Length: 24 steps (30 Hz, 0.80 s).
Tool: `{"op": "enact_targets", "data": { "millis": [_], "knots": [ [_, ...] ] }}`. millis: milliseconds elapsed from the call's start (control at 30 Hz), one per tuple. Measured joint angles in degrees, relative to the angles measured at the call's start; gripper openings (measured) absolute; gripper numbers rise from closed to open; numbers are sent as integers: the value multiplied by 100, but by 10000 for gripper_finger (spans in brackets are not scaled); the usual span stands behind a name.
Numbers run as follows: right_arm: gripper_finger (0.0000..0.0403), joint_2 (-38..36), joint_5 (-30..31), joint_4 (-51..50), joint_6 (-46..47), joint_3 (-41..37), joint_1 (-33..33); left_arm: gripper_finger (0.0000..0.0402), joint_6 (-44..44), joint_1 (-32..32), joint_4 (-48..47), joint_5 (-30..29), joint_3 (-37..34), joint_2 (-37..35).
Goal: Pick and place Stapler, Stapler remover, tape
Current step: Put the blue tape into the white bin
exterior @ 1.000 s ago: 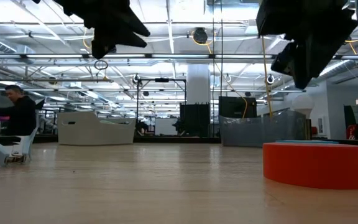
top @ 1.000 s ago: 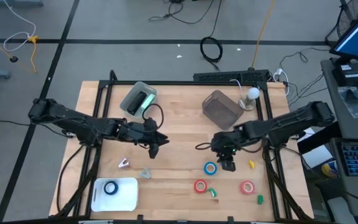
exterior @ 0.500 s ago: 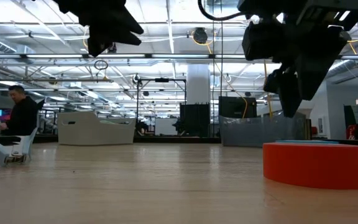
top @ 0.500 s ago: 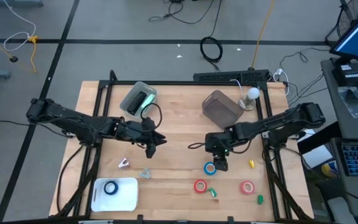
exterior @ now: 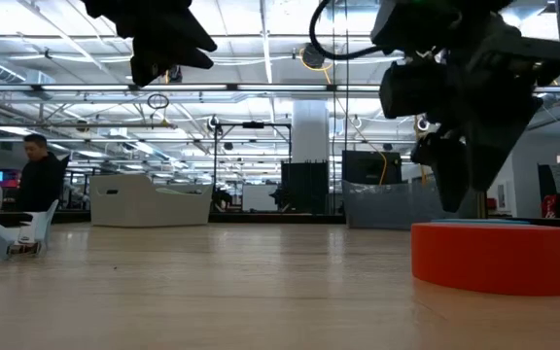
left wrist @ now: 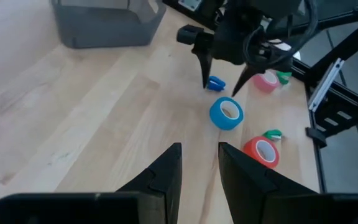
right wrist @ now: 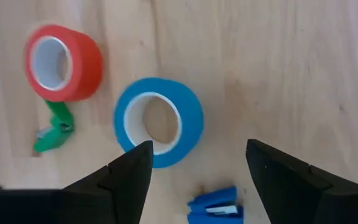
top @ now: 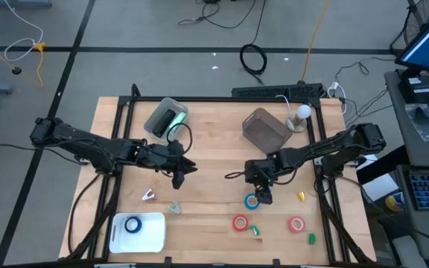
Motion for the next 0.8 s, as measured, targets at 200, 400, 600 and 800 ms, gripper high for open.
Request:
{"op": "enact_targets", "data": {
  "millis": [200,400,600,800],
  "knots": [
    [254,-4,5,482,285,-240,7,108,25,0,-2,82,0,3],
    [254,53,160,693,369,-356,9,108,27,-1,1,206,0,4],
    [254,503,146,1009,475,-355,166,108,53,0,3,206,0,6],
    [243,728,148,1011,634,-326,207,108,86,0,6,206,0,6]
  ]
}}
